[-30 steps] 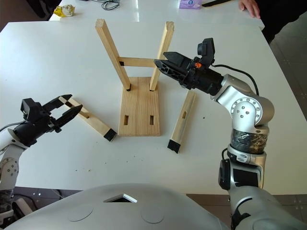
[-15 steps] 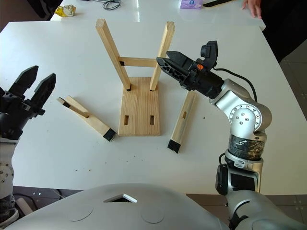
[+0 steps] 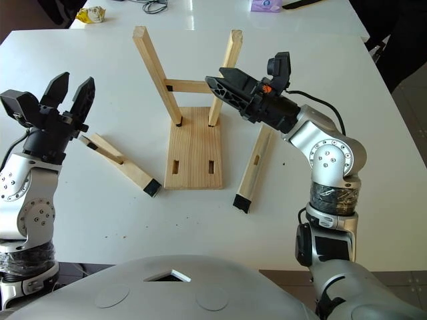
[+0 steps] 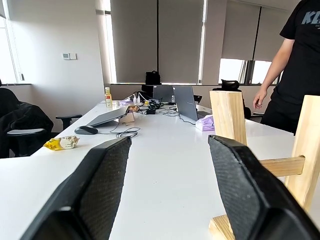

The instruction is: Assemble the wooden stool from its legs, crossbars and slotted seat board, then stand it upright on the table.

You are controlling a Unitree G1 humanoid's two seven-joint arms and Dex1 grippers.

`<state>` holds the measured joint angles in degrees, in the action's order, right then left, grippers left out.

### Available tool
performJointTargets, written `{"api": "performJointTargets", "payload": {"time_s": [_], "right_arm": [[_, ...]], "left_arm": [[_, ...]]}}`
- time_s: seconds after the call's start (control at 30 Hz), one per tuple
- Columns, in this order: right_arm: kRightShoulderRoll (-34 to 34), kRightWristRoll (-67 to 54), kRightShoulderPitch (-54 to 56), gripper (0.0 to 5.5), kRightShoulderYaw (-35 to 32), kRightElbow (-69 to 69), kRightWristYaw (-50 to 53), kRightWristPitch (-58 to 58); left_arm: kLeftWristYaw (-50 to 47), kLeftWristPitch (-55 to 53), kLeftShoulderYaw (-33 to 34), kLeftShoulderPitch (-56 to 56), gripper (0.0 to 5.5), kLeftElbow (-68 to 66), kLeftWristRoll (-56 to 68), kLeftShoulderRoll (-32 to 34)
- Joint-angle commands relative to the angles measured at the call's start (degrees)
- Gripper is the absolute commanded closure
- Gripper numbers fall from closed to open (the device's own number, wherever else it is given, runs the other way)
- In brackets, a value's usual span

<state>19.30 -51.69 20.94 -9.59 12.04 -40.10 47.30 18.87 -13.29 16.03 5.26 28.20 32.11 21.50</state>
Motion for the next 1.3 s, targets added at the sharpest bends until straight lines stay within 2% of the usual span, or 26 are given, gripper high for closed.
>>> {"api": "performJointTargets", "payload": {"time_s": [0.03,0.2,0.33,0.5,0.67,0.93,1.2,1.27,1.3], "right_arm": [[0.09,-0.34,0.25,1.85,-0.46,0.33,0.9,-0.59],[0.05,-1.26,-1.17,1.85,-1.56,1.7,2.38,-0.3],[0.0,-1.33,-1.73,1.85,-1.35,2.13,2.65,0.02],[-0.49,-1.26,-1.2,1.85,-0.84,1.7,2.85,0.0],[-0.9,-1.48,-0.34,1.85,-0.67,1.29,3.01,0.11],[-0.9,-3.04,-1.76,1.85,-0.55,2.6,4.08,0.76],[-0.86,-3.82,-2.22,1.85,-0.96,3.0,4.91,0.69],[-0.64,-3.81,-2.86,1.85,-1.49,3.6,5.16,0.3],[-0.38,-3.99,-3.02,1.85,-2.06,3.85,5.38,0.2]], "left_arm": [[-0.45,-1.53,0.29,1.83,2.64,3.45,0.27,0.22],[-2.53,-3.72,4.42,1.15,2.64,11.27,4.14,2.16],[-3.57,-5.01,4.67,-0.96,2.64,12.51,5.45,2.65],[-3.29,-5.98,-0.89,2.03,2.64,1.87,-1.64,1.46],[-1.1,-2.11,-3.68,6.49,2.64,-7.03,-5.05,-1.69],[-1.74,0.91,-0.75,3.25,2.64,3.44,2.61,-3.69],[-7.89,-1.03,9.15,-3.43,2.64,15.07,15.65,0.06],[-8.87,-3.07,7.86,-3.16,2.64,17.84,19.05,0.89],[-10.41,-5.06,4.91,-1.77,2.64,20.09,19.51,0.49]]}}
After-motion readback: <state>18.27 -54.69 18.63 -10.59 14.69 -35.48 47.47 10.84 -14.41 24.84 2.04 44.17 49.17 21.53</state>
